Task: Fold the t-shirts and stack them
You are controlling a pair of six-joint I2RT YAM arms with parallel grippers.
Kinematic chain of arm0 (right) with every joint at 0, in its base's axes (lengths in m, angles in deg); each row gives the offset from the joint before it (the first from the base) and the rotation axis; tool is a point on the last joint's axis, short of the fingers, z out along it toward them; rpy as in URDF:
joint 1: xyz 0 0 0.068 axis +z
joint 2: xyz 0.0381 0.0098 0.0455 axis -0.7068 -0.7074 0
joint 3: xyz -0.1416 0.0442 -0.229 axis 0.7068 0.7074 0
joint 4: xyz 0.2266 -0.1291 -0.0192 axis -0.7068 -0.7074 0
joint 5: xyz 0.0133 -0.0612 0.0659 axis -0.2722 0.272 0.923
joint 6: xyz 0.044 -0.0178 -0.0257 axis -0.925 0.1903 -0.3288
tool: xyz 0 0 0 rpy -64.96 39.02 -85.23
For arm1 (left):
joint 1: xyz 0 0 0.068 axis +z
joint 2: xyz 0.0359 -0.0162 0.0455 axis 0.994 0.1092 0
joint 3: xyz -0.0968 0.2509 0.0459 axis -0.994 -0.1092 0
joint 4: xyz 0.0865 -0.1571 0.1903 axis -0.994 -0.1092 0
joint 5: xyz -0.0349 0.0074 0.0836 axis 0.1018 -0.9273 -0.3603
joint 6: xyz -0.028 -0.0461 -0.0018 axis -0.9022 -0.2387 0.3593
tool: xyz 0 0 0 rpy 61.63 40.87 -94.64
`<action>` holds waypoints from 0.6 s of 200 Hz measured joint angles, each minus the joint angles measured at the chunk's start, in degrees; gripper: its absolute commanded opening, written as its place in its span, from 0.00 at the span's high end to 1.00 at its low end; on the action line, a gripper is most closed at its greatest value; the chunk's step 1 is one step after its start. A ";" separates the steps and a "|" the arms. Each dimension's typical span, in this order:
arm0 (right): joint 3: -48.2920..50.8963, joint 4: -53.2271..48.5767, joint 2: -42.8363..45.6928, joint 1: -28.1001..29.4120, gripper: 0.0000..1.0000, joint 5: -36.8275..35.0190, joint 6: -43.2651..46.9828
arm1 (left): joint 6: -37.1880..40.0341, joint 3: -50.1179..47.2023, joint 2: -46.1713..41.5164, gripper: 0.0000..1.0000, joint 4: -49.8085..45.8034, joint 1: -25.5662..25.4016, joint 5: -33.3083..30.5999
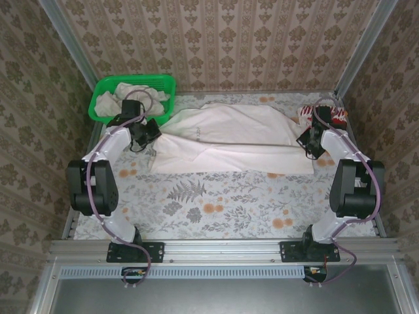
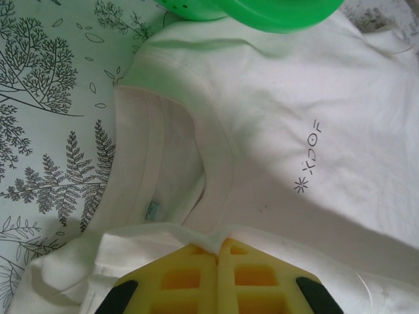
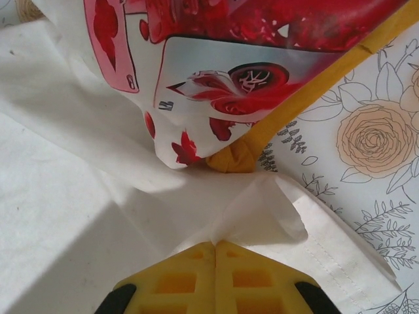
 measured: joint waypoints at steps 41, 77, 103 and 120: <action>0.02 3.69 0.68 1.79 0.32 0.02 4.85 | 0.33 1.77 2.10 0.42 0.68 0.17 -0.02; 2.05 7.69 6.75 5.81 0.23 -0.46 10.60 | -0.22 0.94 0.76 0.11 2.19 0.31 -0.68; 4.26 10.49 10.40 10.78 0.23 0.46 15.39 | -1.33 -4.37 -4.81 0.09 5.73 -0.42 -1.68; 7.21 13.40 10.93 13.22 0.26 3.93 16.94 | -3.13 -8.63 -7.91 0.10 8.96 -1.92 -1.68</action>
